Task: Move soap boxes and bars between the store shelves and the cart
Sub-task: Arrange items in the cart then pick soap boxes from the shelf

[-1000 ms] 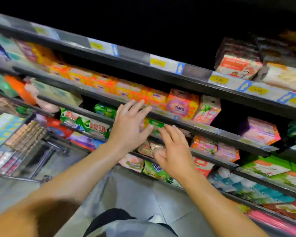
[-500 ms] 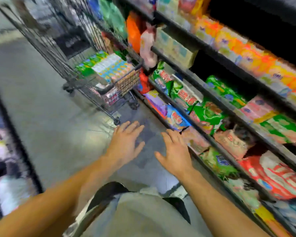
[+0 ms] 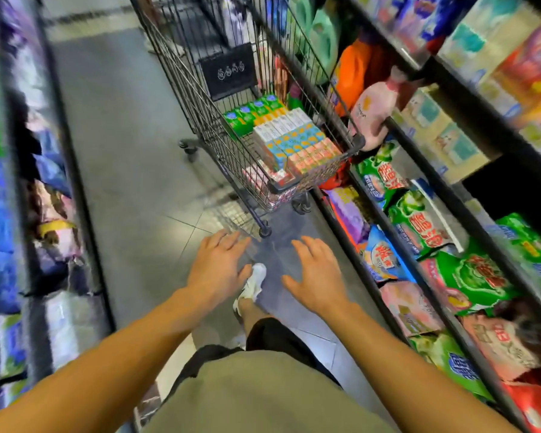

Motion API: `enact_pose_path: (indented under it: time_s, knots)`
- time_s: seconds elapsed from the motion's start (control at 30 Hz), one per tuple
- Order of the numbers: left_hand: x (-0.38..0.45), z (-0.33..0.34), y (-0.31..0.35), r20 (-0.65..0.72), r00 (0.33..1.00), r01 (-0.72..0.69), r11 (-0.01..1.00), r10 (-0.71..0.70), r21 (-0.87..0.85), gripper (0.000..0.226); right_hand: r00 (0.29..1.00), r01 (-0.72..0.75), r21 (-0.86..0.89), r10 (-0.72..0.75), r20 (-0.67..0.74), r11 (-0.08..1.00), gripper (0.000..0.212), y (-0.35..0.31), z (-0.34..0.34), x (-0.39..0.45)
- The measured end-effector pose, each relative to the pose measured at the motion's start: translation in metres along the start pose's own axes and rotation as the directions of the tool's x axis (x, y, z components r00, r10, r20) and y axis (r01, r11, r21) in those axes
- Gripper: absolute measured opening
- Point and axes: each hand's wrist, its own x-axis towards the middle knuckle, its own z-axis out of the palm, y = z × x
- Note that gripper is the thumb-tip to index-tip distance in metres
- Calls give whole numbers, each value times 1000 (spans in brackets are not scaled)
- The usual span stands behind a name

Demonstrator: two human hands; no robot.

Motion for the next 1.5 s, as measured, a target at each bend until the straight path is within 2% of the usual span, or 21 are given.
enact_pose_path:
  time_s: [0.23, 0.53, 0.73, 0.93, 1.03, 1.13, 1.2, 1.3, 1.4, 1.5]
  knots:
    - [94, -23, -58, 128, 991, 32, 998, -25, -53, 65, 997, -30, 34, 27, 71, 999, 75, -20, -6, 120]
    - [232, -67, -99, 209, 972, -106, 994, 108, -24, 64, 975, -181, 100, 165, 148, 978, 77, -12, -40, 232]
    - [329, -79, -101, 254, 928, -276, 961, 271, -18, 65, 931, -360, 248, 328, 161, 899, 75, 0, -55, 275]
    - [426, -72, -106, 366, 754, -567, 822, 545, -55, 58, 799, -596, 397, 565, 206, 698, 73, -5, -48, 302]
    - [474, -63, -109, 485, 640, -647, 759, 596, -78, 62, 693, -707, 437, 669, 268, 556, 72, -16, -40, 319]
    - [513, -51, -107, 542, 518, -733, 670, 662, -118, 69, 568, -797, 459, 746, 348, 393, 76, -26, -35, 338]
    - [531, -41, -100, 596, 447, -754, 639, 667, -150, 64, 519, -819, 443, 802, 297, 365, 85, -29, -26, 349]
    - [539, -10, -93, 659, 364, -731, 640, 659, -237, 64, 456, -832, 463, 852, 256, 306, 65, -28, -17, 361]
    - [535, 22, -83, 709, 261, -704, 632, 655, -324, 68, 425, -804, 541, 875, 233, 246, 64, -27, -6, 368]
    - [530, 52, -73, 739, 238, -654, 667, 630, -357, 68, 353, -781, 611, 896, 268, 125, 64, -32, 9, 372]
